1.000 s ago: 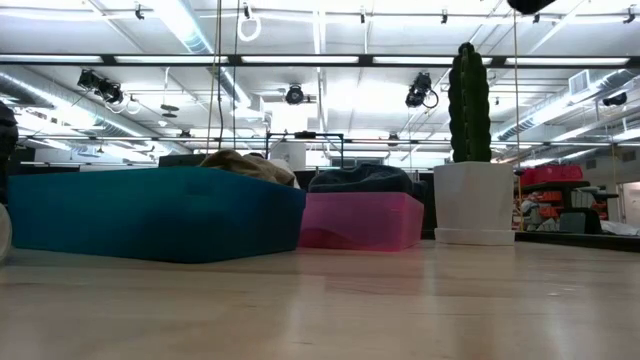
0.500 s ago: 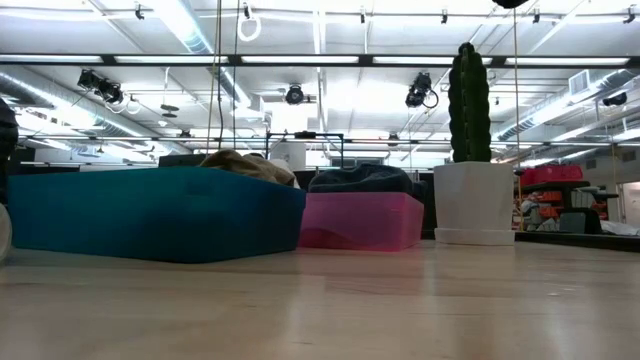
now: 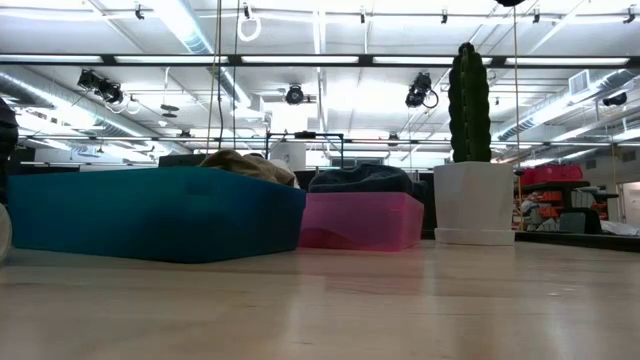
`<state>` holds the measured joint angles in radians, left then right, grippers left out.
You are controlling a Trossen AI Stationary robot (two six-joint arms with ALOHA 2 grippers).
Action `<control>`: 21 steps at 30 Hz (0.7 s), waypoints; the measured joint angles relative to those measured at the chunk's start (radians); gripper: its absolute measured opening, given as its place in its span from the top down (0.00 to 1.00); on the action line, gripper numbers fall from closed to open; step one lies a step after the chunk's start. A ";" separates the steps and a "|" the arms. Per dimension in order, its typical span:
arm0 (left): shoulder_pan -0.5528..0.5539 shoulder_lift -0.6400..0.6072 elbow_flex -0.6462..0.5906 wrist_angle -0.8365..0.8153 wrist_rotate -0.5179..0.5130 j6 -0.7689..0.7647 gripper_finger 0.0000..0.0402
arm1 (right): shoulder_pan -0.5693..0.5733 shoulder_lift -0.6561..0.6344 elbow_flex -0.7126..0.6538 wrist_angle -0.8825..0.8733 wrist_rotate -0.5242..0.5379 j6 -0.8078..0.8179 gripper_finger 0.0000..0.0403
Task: Pick & Place hat
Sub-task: Put the top brown cap into the blue bin
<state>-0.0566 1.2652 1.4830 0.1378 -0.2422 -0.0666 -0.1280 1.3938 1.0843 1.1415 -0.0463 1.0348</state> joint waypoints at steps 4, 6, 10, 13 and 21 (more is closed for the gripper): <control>0.000 0.000 0.000 -0.046 0.000 0.008 0.93 | -0.002 0.000 0.000 -0.001 -0.026 -0.023 0.90; 0.000 0.000 0.000 -0.081 0.000 0.009 0.92 | -0.003 0.000 0.000 -0.001 -0.045 -0.038 0.96; 0.000 0.000 0.000 -0.137 0.000 0.010 0.92 | -0.003 0.000 0.000 0.022 -0.058 -0.048 0.97; 0.000 0.000 0.000 -0.190 0.000 0.008 0.89 | -0.006 0.000 0.000 0.061 -0.072 -0.054 0.97; 0.006 0.000 0.000 -0.362 -0.020 -0.060 0.67 | -0.009 -0.029 0.000 0.101 -0.102 -0.049 0.97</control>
<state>-0.0502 1.2652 1.4830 -0.2239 -0.2622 -0.1268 -0.1371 1.3653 1.0843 1.2420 -0.1483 0.9858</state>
